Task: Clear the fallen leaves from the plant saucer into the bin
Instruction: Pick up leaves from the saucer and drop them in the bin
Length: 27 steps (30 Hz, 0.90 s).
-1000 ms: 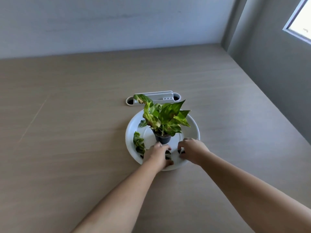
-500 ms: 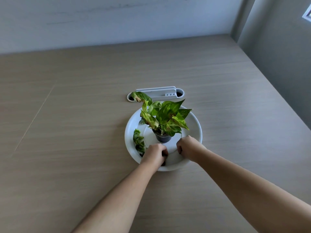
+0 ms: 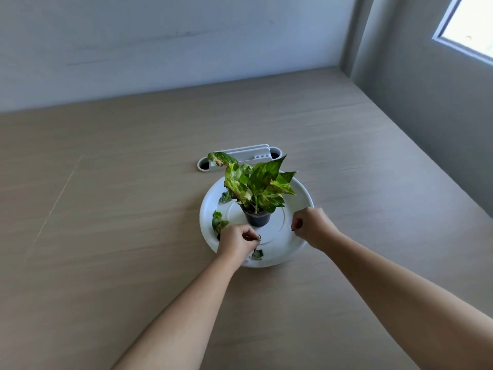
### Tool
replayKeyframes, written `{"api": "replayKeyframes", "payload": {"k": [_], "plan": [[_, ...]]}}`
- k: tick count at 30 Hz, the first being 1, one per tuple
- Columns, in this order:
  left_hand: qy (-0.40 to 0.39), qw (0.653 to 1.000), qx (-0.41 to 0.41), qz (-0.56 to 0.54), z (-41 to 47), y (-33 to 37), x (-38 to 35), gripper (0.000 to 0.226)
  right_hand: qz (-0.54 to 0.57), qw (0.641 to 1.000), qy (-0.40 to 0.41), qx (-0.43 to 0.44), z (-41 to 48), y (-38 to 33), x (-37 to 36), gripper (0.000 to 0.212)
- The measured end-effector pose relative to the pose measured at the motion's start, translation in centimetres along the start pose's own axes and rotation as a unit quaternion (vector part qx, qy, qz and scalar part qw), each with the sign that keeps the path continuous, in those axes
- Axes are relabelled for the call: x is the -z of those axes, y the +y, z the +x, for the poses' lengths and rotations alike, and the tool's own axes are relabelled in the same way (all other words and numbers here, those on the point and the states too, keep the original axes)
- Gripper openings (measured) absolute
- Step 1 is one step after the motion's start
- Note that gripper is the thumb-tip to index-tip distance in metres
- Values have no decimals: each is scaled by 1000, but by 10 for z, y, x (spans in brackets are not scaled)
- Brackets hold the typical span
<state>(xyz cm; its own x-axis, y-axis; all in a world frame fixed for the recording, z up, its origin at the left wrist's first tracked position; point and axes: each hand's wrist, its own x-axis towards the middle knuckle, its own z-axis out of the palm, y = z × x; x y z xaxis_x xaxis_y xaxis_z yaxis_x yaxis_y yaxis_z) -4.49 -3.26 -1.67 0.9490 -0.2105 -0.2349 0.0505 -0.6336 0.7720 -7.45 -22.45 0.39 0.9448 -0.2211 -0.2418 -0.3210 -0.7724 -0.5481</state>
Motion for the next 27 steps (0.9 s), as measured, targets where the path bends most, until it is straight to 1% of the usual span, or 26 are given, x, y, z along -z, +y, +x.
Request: {"api": "replayKeyframes", "payload": {"k": [5,8,9,11,14,16,18,22,24,27], "plan": [[-47,998,-39,14,-14,40,-33,3,28,997,59,-33,-33,42,30,24],[-87,993,-82,15,-28,82,-70,25,48,991,103,-72,-63,84,62,27],[-96,991,-94,12,-34,96,-84,29,51,988,113,-87,-74,99,72,26],[-125,984,-124,9,-50,133,-122,25,52,982,138,-116,-109,140,97,23],[-178,969,-171,31,-88,186,-197,21,49,967,189,-166,-177,214,136,19],[-231,948,-212,50,-123,219,-257,23,37,953,212,-212,-231,272,161,15],[-283,921,-258,76,-165,252,-320,15,46,933,232,-272,-293,332,181,14],[-343,867,-345,109,-239,297,-422,11,77,889,253,-373,-401,420,191,15],[-375,842,-367,127,-268,307,-461,8,99,867,262,-412,-439,448,186,16],[-433,804,-371,169,-304,310,-512,7,143,831,268,-467,-482,485,168,28]]}}
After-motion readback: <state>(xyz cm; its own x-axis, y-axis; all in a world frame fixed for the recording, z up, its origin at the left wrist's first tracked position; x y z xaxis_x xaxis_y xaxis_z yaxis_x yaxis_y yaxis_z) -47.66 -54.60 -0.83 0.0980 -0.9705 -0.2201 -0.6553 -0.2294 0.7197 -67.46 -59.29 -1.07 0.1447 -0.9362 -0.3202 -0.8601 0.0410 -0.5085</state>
